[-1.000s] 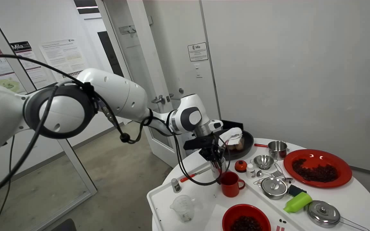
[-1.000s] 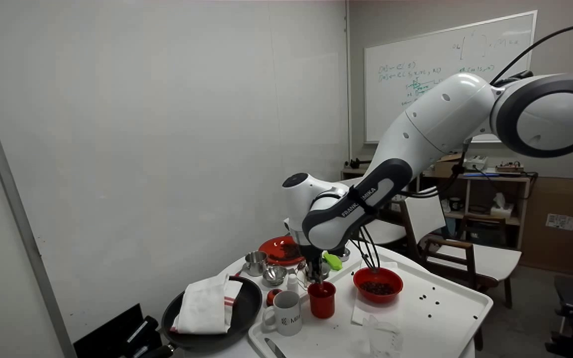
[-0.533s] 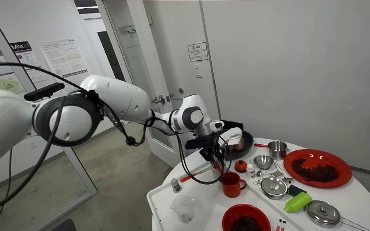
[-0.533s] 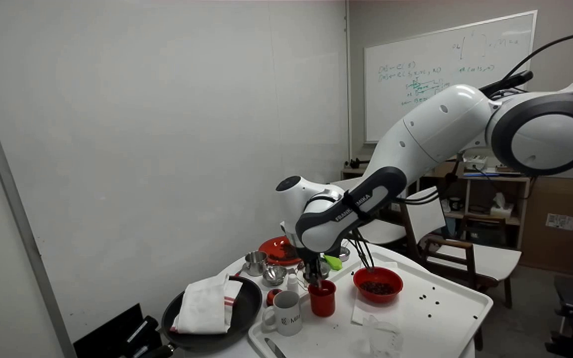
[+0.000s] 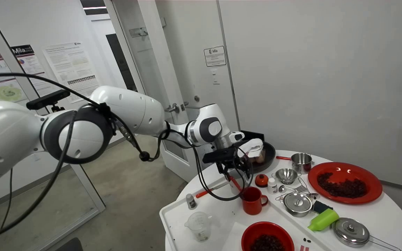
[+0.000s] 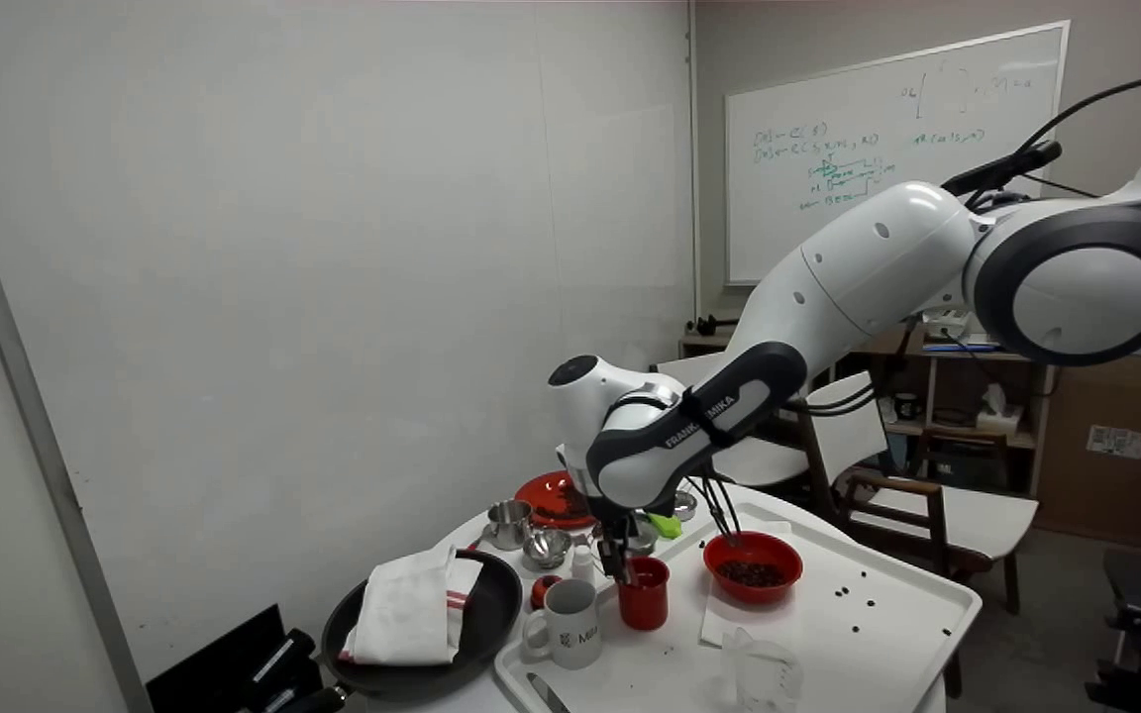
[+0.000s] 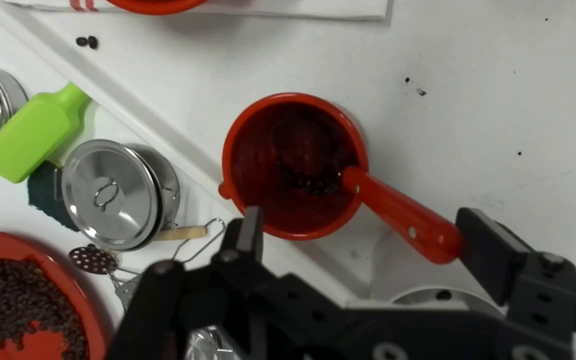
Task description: Move the spoon from the red bowl to the mug
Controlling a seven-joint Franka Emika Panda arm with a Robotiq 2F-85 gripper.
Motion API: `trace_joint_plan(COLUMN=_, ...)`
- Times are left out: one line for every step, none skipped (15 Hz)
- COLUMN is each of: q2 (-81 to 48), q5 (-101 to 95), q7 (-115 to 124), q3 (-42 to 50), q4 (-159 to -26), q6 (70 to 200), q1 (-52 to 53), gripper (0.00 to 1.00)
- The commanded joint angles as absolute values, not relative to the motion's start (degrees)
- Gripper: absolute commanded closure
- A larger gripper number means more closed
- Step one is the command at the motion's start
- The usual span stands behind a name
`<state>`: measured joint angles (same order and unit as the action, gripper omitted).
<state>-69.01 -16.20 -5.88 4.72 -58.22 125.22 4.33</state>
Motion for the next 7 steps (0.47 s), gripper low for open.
trace_joint_plan(q2=-65.96, q5=-16.51, q7=-5.55, q3=5.07, q4=-60.72, q6=126.17, q1=4.31, gripper=0.0)
trace_joint_plan(q2=-64.58, q5=-16.83, q7=-4.55, q3=5.67, q4=-62.35, q6=126.85, q1=4.45, gripper=0.0)
trace_joint_plan(q2=-68.63, q5=-15.93, q7=-5.76, q3=5.16, q4=-57.72, q6=125.62, q1=4.39, gripper=0.0)
trace_joint_plan(q2=-67.93, q5=-15.99, q7=-5.68, q3=5.36, q4=-58.1, q6=125.68, q1=4.34, gripper=0.0)
trace_joint_plan(q2=-67.39, q5=-16.03, q7=-5.67, q3=5.48, q4=-58.39, q6=125.69, q1=4.28, gripper=0.0)
trace_joint_plan(q2=-66.98, q5=-16.05, q7=-5.66, q3=5.52, q4=-58.73, q6=125.7, q1=4.23, gripper=0.0)
trace_joint_plan(q2=-66.76, q5=-16.06, q7=-5.66, q3=5.52, q4=-58.96, q6=125.66, q1=4.22, gripper=0.0)
